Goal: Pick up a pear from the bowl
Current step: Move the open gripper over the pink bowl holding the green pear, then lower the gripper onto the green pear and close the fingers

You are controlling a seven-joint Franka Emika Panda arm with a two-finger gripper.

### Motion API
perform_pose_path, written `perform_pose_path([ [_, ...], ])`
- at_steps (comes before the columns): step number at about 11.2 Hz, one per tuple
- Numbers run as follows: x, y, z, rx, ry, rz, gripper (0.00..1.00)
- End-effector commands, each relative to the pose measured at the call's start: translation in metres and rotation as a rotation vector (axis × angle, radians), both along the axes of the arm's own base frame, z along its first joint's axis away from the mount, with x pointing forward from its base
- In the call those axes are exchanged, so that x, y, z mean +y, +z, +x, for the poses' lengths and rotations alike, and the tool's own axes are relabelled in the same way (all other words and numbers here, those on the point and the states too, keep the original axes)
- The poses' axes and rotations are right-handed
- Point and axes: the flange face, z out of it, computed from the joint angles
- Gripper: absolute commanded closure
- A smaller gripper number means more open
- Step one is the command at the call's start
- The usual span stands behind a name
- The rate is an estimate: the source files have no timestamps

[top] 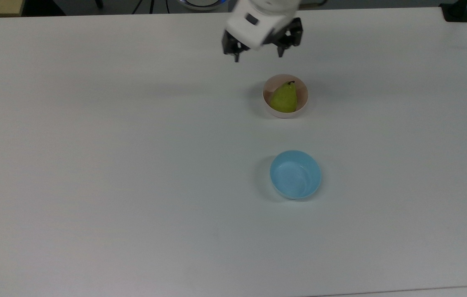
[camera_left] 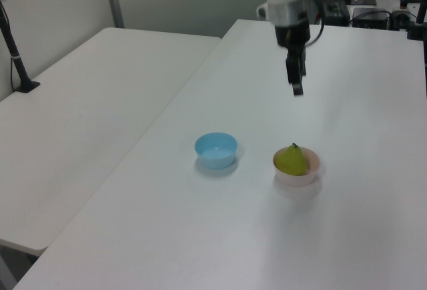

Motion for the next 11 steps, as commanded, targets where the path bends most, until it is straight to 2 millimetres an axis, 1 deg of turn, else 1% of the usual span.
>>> perform_pose_path([
  [1,0.049,-0.061,0.001,0.057,0.060,-0.015,0.00],
  [2,0.064,-0.077,0.004,0.036,0.036,-0.020,0.00],
  [3,0.078,-0.098,0.004,0.034,0.029,-0.039,0.00],
  [4,0.084,-0.117,0.004,0.047,0.034,-0.052,0.00],
  [5,0.085,-0.128,0.006,0.055,0.040,-0.067,0.00],
  [6,0.086,-0.134,0.005,0.059,0.047,-0.078,0.03],
  [7,0.090,-0.143,0.000,0.072,0.062,-0.093,0.15],
  [8,0.093,-0.153,-0.002,0.082,0.075,-0.110,0.31],
  [9,0.093,-0.162,-0.002,0.090,0.082,-0.125,0.36],
  [11,0.094,-0.163,-0.003,0.091,0.084,-0.127,0.37],
])
